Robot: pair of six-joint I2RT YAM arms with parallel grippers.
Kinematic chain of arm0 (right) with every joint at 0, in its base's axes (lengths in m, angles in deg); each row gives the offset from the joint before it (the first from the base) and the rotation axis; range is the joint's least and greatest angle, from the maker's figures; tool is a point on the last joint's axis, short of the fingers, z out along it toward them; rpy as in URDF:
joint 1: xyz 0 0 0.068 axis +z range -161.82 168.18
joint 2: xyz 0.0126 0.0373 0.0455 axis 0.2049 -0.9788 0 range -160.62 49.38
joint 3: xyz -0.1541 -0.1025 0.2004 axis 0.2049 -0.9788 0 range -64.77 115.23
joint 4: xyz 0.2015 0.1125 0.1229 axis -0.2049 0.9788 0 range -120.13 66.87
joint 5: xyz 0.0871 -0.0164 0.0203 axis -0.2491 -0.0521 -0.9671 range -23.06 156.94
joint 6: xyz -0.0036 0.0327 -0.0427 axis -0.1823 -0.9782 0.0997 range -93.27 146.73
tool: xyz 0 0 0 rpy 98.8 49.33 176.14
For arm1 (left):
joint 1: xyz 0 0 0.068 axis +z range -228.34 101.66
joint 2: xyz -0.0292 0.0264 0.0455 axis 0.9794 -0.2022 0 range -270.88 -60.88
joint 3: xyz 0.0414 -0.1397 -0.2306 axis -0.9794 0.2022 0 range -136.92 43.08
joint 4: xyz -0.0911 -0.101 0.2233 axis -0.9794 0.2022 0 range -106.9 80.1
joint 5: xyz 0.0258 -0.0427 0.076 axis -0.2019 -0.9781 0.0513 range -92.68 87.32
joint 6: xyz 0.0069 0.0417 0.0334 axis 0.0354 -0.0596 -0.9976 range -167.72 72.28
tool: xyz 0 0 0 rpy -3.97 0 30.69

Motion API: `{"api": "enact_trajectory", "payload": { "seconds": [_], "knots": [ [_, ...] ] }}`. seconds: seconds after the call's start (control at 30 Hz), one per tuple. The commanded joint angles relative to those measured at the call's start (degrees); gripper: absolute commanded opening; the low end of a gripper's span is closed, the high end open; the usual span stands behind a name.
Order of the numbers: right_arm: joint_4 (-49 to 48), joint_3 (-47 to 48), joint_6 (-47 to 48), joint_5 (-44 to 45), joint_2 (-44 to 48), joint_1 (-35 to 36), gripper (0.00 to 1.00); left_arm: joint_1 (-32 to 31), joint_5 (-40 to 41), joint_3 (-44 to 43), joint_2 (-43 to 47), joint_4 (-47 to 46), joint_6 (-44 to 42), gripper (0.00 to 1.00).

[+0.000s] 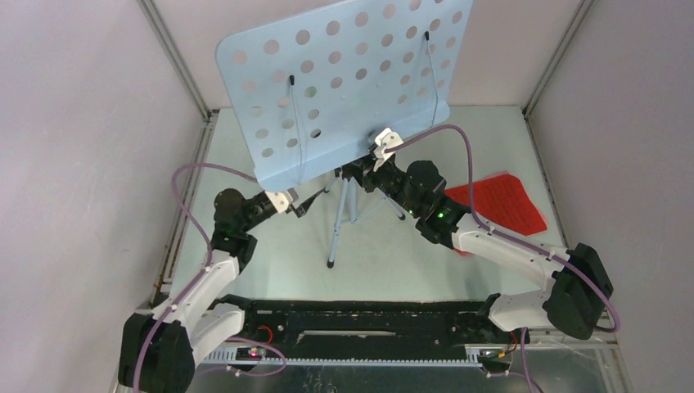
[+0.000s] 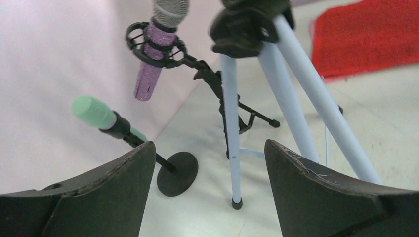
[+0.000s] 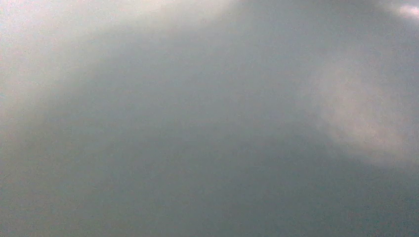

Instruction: Pack up the instrument practice props

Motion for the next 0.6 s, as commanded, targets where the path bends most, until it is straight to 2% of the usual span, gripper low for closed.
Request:
{"api": "enact_trajectory", "payload": {
  "seconds": [0.0,0.03,0.1,0.17,0.43,0.57],
  "knots": [
    [5.4,-0.9,-1.1,-3.3,0.2,1.1,0.0,1.0,-12.9,-1.2,-1.7,-3.2,-11.8,0.89],
    [5.5,-0.9,-0.9,-3.2,0.2,1.1,0.0,1.0,-15.6,-1.7,-2.4,-4.9,-11.4,0.89],
    [5.7,-0.9,-0.6,-3.0,0.1,1.0,0.0,1.0,-20.8,-3.5,-3.9,-5.6,-12.4,0.79],
    [5.9,-0.9,-0.6,-3.0,0.0,1.0,0.0,0.4,-23.7,-4.7,-4.9,-5.7,-14.0,0.75],
    [5.9,-0.9,-0.5,-2.5,-0.7,1.0,0.0,-2.7,-14.9,-3.7,-1.7,-5.7,-25.8,0.78],
    [5.8,-0.9,-0.8,-2.4,-0.9,1.0,0.0,-3.2,-16.0,-6.2,-1.8,-5.7,-26.8,0.75]
  ]
}}
